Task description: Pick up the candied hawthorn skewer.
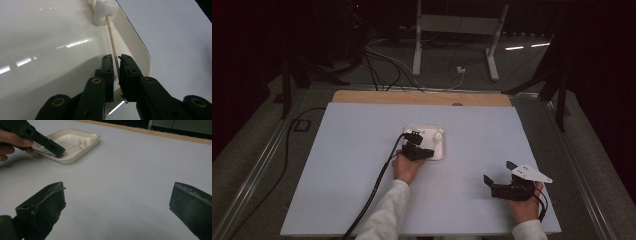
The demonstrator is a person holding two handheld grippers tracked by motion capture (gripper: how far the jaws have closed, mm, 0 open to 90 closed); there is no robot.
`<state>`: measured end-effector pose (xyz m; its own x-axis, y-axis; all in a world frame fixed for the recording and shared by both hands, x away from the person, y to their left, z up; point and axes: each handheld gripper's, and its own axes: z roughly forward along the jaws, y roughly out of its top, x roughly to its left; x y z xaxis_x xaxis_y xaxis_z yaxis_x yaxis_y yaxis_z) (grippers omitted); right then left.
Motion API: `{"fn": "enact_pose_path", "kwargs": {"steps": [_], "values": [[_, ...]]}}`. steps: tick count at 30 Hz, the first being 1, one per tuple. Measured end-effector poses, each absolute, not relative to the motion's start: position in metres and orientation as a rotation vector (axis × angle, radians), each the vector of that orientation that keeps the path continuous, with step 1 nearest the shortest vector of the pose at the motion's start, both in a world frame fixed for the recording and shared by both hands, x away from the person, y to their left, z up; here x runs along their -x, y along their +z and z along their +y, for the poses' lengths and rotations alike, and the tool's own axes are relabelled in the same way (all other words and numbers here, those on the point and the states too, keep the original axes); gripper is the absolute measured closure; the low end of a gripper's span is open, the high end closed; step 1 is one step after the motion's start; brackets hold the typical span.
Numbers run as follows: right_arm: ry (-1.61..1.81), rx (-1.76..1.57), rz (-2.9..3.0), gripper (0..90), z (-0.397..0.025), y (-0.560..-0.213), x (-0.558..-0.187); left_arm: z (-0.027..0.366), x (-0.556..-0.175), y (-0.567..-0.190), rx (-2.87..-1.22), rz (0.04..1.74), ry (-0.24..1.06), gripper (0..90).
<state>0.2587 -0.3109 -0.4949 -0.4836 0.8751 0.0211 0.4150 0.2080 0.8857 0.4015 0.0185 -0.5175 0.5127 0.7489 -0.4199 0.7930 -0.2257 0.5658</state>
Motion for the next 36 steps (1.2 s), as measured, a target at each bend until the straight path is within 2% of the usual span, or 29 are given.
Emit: {"fn": "enact_pose_path", "kwargs": {"steps": [1,4,14,36], "values": [[1.224,-1.193,1.994,0.3,-0.311,-0.495,-0.259,0.017,-0.403,-0.517,-2.001,1.262,-0.071,81.2],[1.224,-1.192,1.995,0.3,-0.311,-0.495,-0.259,0.013,-0.405,-0.518,-2.005,1.276,-0.071,90.0],[1.228,-1.197,1.988,0.3,-0.313,-0.495,-0.258,0.025,-0.401,-0.511,-1.984,1.279,-0.065,90.0],[1.261,-1.199,2.006,0.3,-0.306,-0.495,-0.256,0.082,-0.370,-0.484,-1.860,1.197,0.031,90.0]]}}
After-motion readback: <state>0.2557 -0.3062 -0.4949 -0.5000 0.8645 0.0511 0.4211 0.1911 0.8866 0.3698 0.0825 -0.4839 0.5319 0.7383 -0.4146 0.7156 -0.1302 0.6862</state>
